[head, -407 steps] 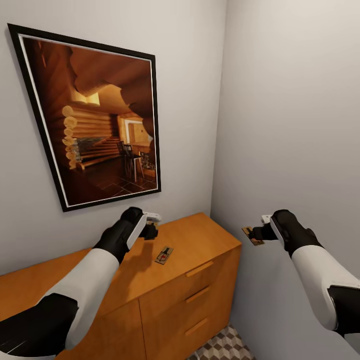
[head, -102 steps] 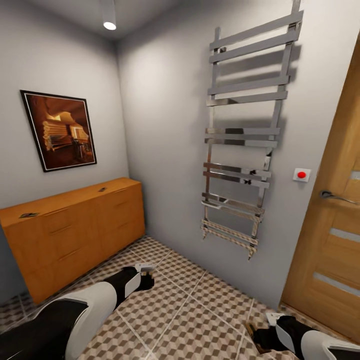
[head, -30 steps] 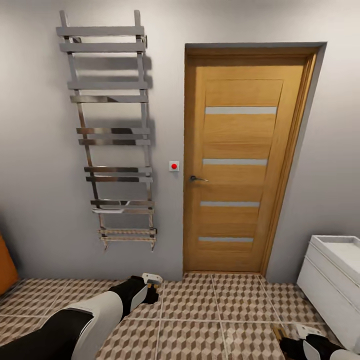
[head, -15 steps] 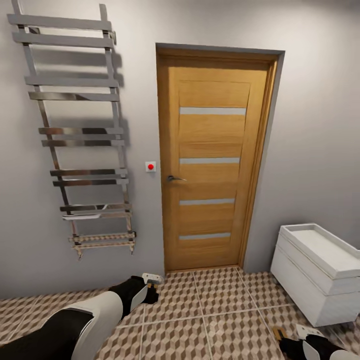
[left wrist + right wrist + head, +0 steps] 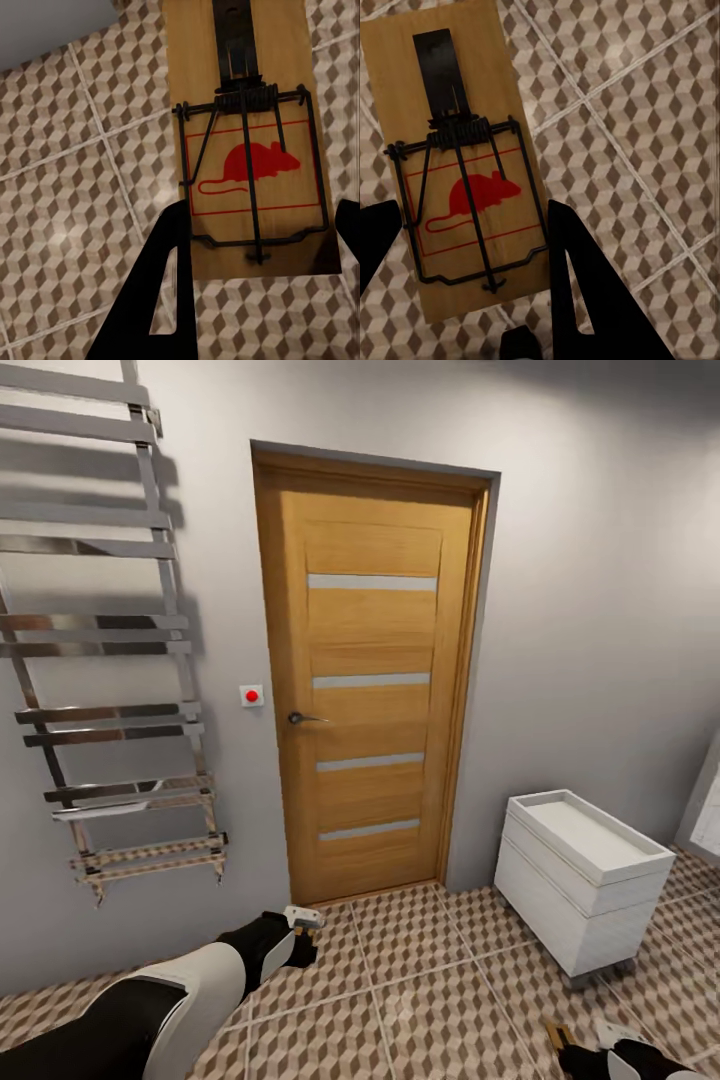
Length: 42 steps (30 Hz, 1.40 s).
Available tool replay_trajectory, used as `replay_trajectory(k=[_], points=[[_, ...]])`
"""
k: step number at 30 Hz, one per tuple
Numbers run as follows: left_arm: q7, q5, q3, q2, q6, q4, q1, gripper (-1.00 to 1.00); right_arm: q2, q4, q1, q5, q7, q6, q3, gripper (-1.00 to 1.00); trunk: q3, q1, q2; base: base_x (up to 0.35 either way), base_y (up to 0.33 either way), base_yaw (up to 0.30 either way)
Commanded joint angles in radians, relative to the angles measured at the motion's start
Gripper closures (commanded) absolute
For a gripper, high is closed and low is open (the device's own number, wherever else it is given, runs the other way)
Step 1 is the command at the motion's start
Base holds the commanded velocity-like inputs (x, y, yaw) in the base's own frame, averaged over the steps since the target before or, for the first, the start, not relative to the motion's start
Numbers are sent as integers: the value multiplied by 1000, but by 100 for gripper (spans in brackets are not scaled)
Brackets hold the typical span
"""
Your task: Take the four mousetraps from the cabinet in the bathroom and place them on the bathroom floor. Make sure all four end up on the same floor surface, and ensure that at least two of them are either under or directly next to the same bathroom sink.
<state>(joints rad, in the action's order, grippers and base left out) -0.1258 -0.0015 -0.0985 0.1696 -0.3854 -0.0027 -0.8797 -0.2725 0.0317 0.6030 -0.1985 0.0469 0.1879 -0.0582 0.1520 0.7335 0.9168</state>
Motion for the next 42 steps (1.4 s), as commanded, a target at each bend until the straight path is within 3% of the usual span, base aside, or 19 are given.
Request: replay_trajectory(k=[1,11,42], points=[[-2,0,-7,0,-4,0,-1,100,-1,2,1,-4,2,-1,-5,100,2,0,1,0,0,-297],[-2,0,-7,2,-4,0,-1,100,-7,2,1,-7,-7,-37,-6,100,2,0,1,0,0,-297],[23,0,-7,0,-4,0,-1,100,-16,2,1,-9,-4,-41,-6,100,2,0,1,0,0,-297]])
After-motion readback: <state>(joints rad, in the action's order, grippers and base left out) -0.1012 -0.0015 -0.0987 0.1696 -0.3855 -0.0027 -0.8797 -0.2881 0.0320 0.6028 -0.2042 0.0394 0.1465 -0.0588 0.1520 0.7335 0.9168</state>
